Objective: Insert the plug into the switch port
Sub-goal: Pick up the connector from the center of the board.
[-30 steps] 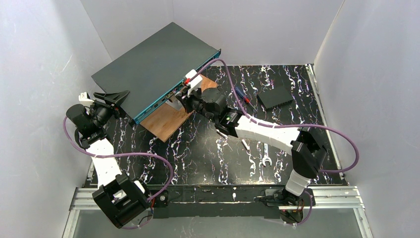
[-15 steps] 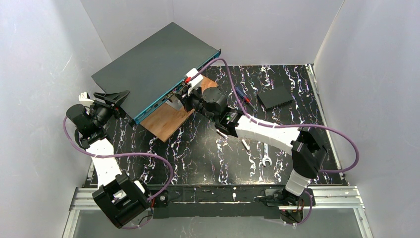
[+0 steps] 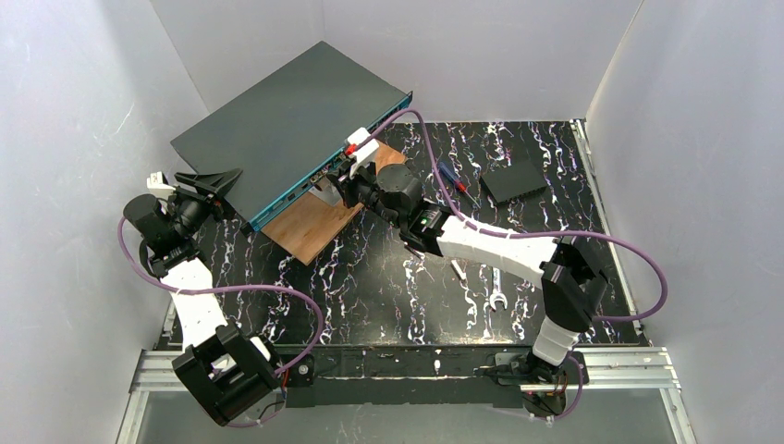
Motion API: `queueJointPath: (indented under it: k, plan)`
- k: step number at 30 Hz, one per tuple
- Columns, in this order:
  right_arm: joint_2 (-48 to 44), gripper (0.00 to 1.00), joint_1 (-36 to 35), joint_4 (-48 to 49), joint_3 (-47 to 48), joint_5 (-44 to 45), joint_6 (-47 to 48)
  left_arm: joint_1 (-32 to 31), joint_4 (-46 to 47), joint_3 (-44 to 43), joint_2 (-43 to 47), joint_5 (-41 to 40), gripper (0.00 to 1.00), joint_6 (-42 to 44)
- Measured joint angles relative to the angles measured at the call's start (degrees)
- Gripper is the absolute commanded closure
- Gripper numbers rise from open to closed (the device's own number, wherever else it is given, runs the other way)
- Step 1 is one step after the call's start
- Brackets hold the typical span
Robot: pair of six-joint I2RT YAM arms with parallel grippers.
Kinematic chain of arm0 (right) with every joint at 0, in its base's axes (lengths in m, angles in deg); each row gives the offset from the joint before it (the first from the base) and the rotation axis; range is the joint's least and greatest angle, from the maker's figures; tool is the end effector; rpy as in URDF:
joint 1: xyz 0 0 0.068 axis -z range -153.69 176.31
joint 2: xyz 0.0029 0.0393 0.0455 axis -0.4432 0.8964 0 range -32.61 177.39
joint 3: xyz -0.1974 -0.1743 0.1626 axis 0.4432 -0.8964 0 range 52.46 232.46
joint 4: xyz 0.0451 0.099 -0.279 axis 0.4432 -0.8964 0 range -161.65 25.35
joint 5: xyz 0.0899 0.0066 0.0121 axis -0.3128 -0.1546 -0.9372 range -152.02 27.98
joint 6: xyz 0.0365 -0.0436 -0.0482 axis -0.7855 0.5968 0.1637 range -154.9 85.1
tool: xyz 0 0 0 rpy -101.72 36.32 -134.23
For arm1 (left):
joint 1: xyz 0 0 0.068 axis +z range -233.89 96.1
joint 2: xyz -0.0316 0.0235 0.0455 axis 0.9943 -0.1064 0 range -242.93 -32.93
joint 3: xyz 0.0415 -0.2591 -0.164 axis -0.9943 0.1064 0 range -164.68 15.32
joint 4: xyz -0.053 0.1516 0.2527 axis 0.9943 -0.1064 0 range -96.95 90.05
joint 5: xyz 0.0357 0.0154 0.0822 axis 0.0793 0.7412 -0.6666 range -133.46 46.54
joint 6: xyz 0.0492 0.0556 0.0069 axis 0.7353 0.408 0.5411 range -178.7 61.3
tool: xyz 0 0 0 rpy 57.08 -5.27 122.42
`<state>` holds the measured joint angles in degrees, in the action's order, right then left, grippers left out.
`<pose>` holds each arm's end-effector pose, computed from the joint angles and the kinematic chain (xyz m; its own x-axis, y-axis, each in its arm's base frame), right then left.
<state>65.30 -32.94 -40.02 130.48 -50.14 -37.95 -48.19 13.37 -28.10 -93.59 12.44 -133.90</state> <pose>0.2590 0.4102 0.3830 0.0031 0.1069 -0.9943 -0.7373 0.6720 0.0700 0.2504 0.1163 0.3419 -0.3463 -0.9165 -0.2001 0.0339 0.2009 -0.9790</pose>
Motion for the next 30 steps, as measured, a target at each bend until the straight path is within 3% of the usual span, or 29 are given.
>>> queueJointPath:
  k: [30]
  plan:
    - [1.9, 0.99, -0.3, -0.3, 2.2, 1.6, -0.1, -0.1, 0.4, 0.0, 0.0, -0.8, 1.00, 0.0]
